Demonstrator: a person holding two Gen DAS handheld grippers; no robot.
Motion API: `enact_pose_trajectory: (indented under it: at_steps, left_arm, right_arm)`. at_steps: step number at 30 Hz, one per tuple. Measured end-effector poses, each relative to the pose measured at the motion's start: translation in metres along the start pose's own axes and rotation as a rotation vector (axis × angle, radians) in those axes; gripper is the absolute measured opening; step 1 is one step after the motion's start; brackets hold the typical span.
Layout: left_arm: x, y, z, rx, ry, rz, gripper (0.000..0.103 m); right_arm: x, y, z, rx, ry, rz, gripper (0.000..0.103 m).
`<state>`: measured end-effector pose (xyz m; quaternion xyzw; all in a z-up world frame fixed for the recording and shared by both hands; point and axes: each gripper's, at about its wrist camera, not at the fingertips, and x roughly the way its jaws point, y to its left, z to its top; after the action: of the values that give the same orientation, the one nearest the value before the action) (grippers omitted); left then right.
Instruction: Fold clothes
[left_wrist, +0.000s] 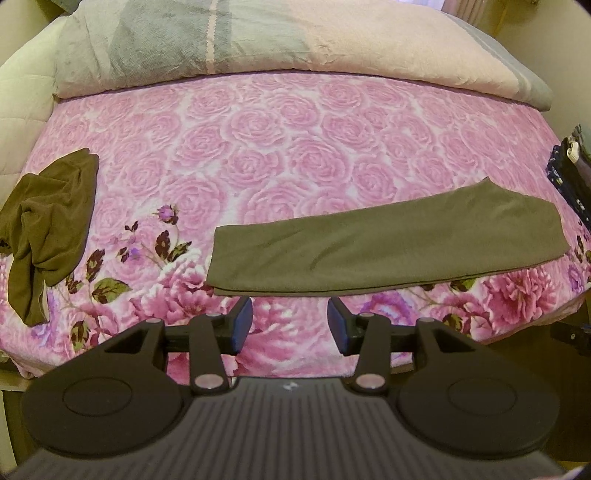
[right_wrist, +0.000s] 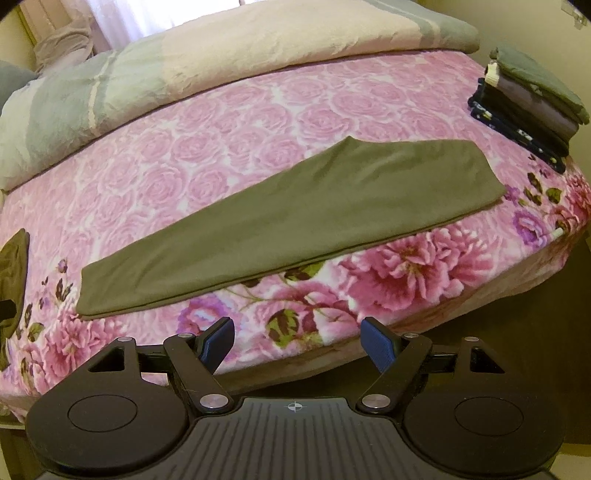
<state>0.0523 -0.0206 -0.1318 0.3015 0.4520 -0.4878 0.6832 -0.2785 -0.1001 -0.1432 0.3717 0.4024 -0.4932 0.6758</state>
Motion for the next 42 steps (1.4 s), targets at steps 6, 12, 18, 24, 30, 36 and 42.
enact_pose_trajectory:
  at_steps: [6,12,18,24,30,36,42]
  left_arm:
    - [0.011,0.002,0.006,-0.028,0.017,0.002,0.04]
    - [0.024,-0.002,0.011,-0.069,0.04,0.034,0.04]
    - [0.038,-0.016,0.023,-0.122,0.034,0.092,0.04]
    - [0.056,-0.058,0.028,-0.196,0.032,0.14,0.04]
    - [0.087,-0.123,0.011,-0.328,0.059,0.116,0.04]
    - [0.115,-0.173,-0.006,-0.384,0.105,0.035,0.04]
    - [0.163,-0.182,-0.026,-0.351,0.027,-0.026,0.04]
  right_arm:
    - [0.005,0.001,0.01,-0.014,0.003,0.001,0.078]
    - [0.016,-0.011,0.027,-0.013,0.014,0.007,0.078]
    - [0.033,-0.033,0.06,-0.032,-0.003,0.051,0.078]
    - [0.056,-0.084,0.11,-0.08,0.005,0.096,0.078]
    - [0.081,-0.176,0.144,-0.087,0.074,0.105,0.078]
    - [0.116,-0.268,0.139,0.059,0.153,0.093,0.078]
    - [0.154,-0.326,0.117,0.289,0.073,0.162,0.071]
